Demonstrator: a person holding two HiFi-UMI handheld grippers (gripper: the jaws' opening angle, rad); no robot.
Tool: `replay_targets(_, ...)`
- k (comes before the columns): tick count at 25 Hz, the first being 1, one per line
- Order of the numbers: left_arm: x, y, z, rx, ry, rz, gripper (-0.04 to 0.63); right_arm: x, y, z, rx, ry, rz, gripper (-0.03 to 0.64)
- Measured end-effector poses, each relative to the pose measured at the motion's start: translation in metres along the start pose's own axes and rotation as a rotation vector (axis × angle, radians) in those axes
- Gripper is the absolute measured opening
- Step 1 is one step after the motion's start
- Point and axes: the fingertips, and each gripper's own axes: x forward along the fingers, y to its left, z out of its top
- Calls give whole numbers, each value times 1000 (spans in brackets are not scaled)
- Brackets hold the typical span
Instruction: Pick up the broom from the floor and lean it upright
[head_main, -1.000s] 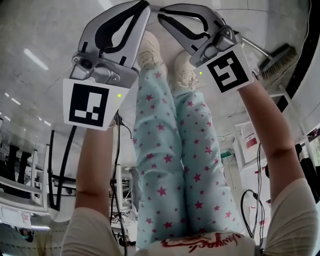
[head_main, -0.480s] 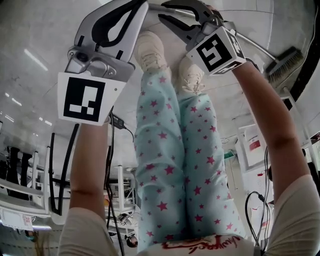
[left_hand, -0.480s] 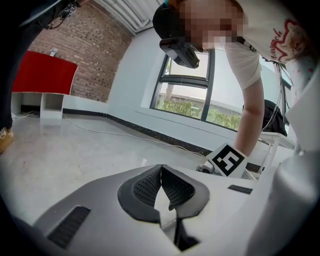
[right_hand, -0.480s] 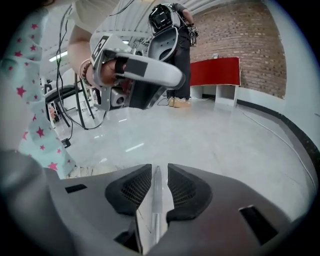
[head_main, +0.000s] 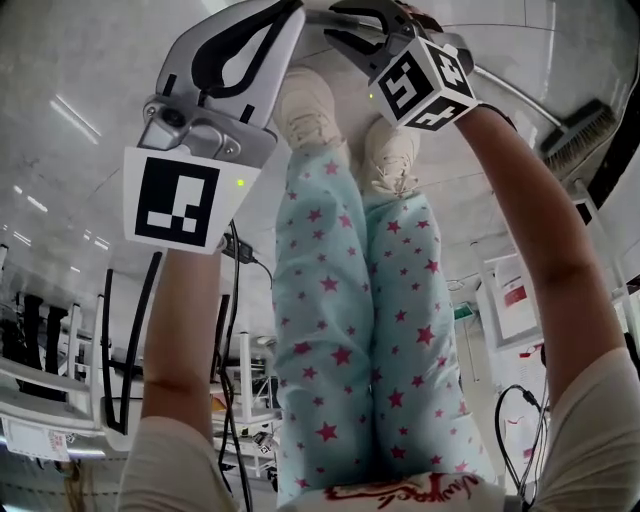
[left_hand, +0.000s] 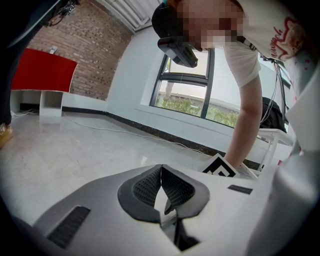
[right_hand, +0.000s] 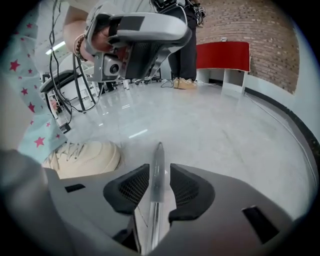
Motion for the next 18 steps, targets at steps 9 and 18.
replay_targets(9,-3,-2,-7,-15,1,22,21,24,7,-25,-8,102,29,124)
replay_targets(18,-8,3,18,-13,-2,54,21,-1,-18,0,43,59,-71,107)
